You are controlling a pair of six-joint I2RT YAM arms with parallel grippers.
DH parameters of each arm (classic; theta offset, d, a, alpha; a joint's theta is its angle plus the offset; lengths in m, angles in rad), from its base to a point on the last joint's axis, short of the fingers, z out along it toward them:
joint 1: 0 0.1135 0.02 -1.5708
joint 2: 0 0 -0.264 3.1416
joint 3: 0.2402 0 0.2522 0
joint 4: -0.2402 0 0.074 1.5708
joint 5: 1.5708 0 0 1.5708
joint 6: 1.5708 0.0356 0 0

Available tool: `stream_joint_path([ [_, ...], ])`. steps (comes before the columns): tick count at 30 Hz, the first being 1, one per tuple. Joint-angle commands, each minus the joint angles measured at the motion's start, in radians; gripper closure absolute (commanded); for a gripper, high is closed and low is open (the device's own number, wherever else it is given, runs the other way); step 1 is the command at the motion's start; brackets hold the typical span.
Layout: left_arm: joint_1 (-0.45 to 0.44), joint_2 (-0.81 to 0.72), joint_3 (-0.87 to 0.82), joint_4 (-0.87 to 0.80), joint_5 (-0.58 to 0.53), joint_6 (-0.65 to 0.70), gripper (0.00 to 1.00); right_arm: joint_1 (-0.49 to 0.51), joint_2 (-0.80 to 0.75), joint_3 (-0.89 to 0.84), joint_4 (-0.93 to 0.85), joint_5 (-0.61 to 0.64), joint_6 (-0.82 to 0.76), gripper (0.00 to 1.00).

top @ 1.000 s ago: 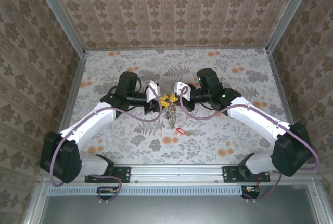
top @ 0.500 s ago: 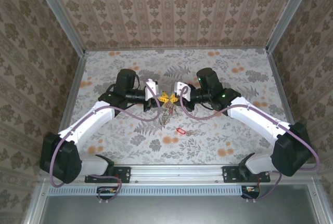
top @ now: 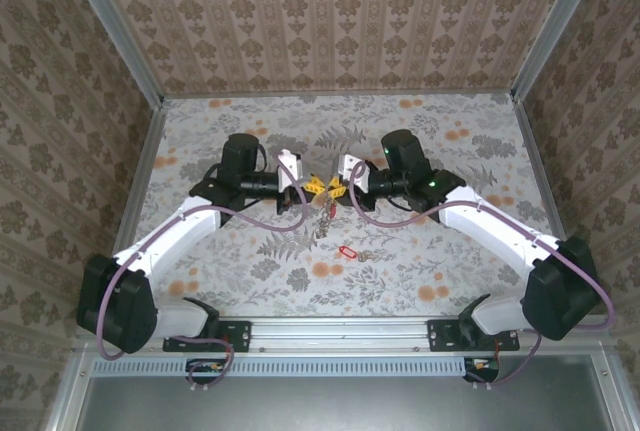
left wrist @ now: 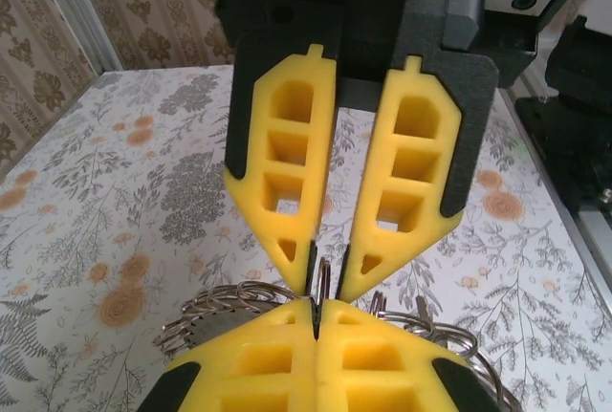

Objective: Put the keys on the keyring

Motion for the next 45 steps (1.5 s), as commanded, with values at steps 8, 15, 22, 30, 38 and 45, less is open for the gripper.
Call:
stream_joint_path([
  [8,0.02,-0.038,-0.034,0.227,0.114,-0.169,1.0,-0.042,-0.065,-0.08,0.159,-0.057,0.101,0.71],
  [15,0.02,-0.036,-0.055,0.305,0.132,-0.215,1.0,-0.045,-0.049,-0.086,0.231,-0.089,0.145,0.75],
  [22,0.02,-0.036,-0.071,0.371,0.124,-0.259,1.0,-0.044,-0.037,-0.092,0.279,-0.133,0.19,0.78],
  [30,0.021,-0.043,-0.087,0.411,0.111,-0.275,1.0,-0.052,-0.031,-0.091,0.266,-0.137,0.193,0.73],
  [38,0.021,-0.038,-0.082,0.421,0.12,-0.279,1.0,-0.063,-0.035,-0.101,0.266,-0.15,0.204,0.79],
  [45,0.02,-0.028,-0.087,0.435,0.123,-0.29,1.0,-0.063,-0.028,-0.093,0.299,-0.174,0.228,0.8],
])
